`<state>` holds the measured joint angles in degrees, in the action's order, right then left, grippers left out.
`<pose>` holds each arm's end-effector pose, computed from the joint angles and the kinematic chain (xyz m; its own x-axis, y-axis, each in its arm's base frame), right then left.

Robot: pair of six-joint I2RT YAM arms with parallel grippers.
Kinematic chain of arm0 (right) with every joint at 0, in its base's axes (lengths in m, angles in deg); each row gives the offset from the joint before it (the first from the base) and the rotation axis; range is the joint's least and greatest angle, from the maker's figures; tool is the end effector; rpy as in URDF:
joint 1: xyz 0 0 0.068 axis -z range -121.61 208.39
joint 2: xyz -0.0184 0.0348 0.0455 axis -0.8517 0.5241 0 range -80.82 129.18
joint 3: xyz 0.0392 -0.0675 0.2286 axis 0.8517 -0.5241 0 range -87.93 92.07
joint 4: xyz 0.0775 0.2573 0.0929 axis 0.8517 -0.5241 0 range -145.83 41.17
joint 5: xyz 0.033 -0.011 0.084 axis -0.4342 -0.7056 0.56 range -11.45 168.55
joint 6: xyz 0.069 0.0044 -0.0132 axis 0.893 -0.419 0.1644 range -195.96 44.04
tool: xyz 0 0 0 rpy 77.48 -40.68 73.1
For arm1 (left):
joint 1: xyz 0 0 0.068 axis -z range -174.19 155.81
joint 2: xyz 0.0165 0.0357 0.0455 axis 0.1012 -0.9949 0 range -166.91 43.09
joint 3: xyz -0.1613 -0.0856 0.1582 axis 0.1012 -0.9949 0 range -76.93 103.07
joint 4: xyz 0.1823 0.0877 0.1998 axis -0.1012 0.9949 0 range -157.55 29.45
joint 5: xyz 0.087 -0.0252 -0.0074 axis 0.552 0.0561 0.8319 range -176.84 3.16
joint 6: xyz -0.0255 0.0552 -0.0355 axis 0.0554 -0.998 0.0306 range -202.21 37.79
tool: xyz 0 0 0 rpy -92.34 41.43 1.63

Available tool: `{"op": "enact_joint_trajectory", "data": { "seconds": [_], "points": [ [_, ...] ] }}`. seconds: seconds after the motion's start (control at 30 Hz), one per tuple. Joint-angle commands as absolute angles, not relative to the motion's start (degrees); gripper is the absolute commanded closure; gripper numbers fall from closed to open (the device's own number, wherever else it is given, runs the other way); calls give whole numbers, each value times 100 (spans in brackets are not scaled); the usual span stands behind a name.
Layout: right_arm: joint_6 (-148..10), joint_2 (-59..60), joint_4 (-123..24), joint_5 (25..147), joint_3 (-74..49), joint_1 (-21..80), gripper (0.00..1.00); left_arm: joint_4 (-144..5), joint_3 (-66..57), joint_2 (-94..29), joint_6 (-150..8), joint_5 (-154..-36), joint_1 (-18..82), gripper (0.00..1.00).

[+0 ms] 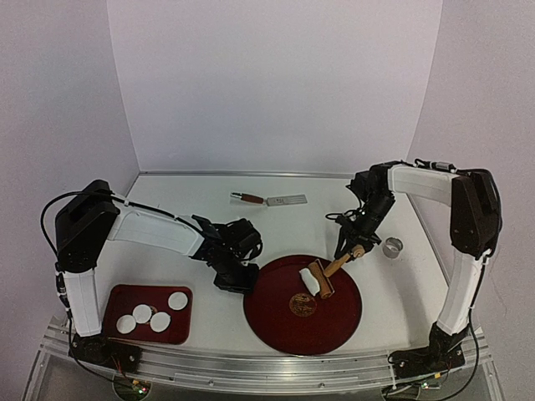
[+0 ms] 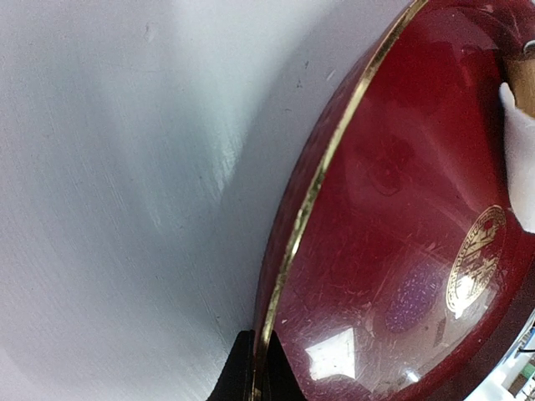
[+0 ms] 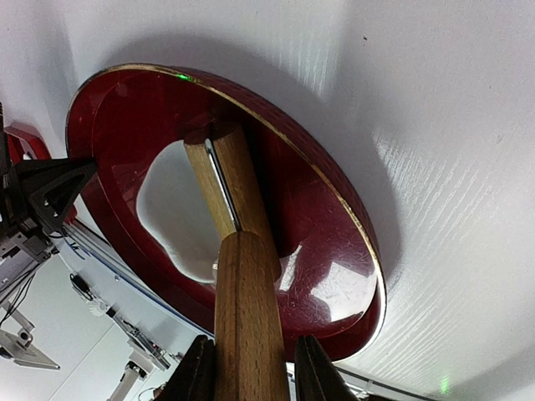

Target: Roll out the dumpling wrappers from the dough

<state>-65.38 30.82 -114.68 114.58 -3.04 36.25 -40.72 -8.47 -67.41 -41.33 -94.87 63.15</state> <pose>0.3275 0.1700 0.1407 -0.9610 -0.2309 0.1524 -0.1056 0.8153 0.5693 0.2028 -0.3315 0.0725 -0.9439 0.2719 -0.1874 0.3215 0.8859 -0.3345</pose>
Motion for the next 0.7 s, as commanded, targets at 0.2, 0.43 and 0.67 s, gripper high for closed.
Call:
{"op": "enact_joint_trajectory", "data": {
  "seconds": [0.2,0.43,0.67],
  "points": [
    [-6697,2886,-11394,9792,-450,3592,100,-3406,-1251,-6268,-3584,-8989,6405,100],
    [-6481,2078,-11311,10778,-394,3590,100,-2969,-1316,-6102,-2069,-9041,6582,99],
    [-5449,1283,-10759,11559,-722,3598,100,-3164,-1198,-6127,-1694,-9547,7069,73]
  ]
}}
